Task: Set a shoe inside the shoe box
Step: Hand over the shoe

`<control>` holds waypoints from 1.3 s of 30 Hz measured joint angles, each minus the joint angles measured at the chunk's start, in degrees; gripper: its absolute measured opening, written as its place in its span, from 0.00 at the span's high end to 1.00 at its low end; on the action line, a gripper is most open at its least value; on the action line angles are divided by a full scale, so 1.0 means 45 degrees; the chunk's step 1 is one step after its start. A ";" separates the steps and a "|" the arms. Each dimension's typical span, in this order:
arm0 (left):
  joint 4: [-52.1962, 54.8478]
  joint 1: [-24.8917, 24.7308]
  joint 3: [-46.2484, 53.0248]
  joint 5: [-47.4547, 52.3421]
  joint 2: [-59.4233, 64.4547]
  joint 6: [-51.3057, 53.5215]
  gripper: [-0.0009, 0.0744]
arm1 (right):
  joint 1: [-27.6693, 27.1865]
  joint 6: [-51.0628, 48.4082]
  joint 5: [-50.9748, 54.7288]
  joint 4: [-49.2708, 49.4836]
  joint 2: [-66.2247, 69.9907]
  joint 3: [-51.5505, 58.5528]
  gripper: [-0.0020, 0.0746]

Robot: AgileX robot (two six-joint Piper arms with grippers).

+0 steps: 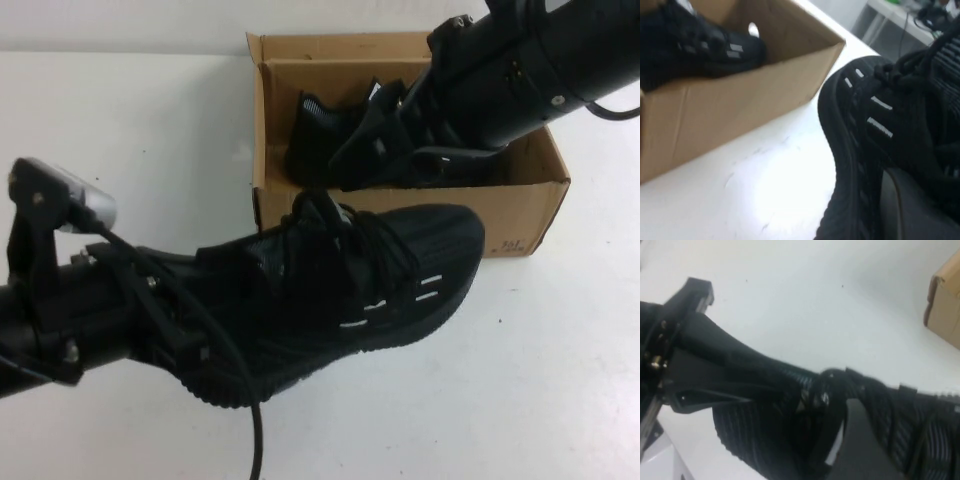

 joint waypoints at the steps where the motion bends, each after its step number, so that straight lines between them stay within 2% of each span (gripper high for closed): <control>1: 0.0091 0.0000 0.0000 0.0104 0.0186 -0.0117 0.95 | 0.0000 0.0033 0.0078 -0.0027 0.0000 0.0000 0.50; 6: -0.0171 0.0000 0.0000 -0.0164 0.0759 -0.0349 0.95 | 0.0426 0.0630 0.0172 -0.0687 0.0000 0.0000 0.50; 12: -0.0871 0.0000 -0.0006 -0.0320 0.1033 -0.0413 0.95 | 0.1993 0.2245 0.0172 -0.2933 0.0182 0.0000 0.49; 16: -0.0917 0.0000 -0.0027 -0.0349 0.1030 -0.0413 0.95 | 0.2999 0.3752 0.0051 -0.4852 0.0796 0.0000 0.41; 19: -0.0944 0.0000 -0.0027 -0.0303 0.1037 -0.0413 0.95 | 0.3285 0.4616 -0.0154 -0.5884 0.1140 0.0000 0.34; 24: -0.0944 0.0000 -0.0027 -0.0110 0.1037 -0.0413 0.95 | 0.3308 0.5345 -0.0241 -0.6501 0.1628 0.0000 0.33; 27: -0.0944 0.0000 -0.0027 0.0166 0.1037 -0.0413 0.95 | 0.3312 0.5575 -0.0354 -0.7286 0.1886 0.0000 0.45; 29: -0.0944 0.0000 -0.0027 0.0388 0.1058 -0.0299 0.95 | 0.3334 0.5576 -0.0401 -0.7705 0.1968 0.0000 0.69; 31: -0.0963 0.0000 -0.0027 0.0677 0.1058 -0.0164 0.95 | 0.3409 0.5500 -0.0491 -0.7930 0.1968 0.0000 0.85; 34: -0.0963 0.0000 -0.0027 0.1209 0.1086 -0.0038 0.91 | 0.3439 0.4798 -0.0495 -0.8037 0.1968 0.0000 0.95; 36: -0.1095 0.0000 -0.0054 0.1872 0.1086 -0.0172 0.80 | 0.3439 0.4188 -0.0495 -0.8160 0.1997 0.0000 0.97; 39: -0.1186 0.0000 -0.0135 0.2972 0.1039 -0.1170 0.50 | 0.3439 0.3200 -0.0553 -0.8437 0.2023 0.0000 0.98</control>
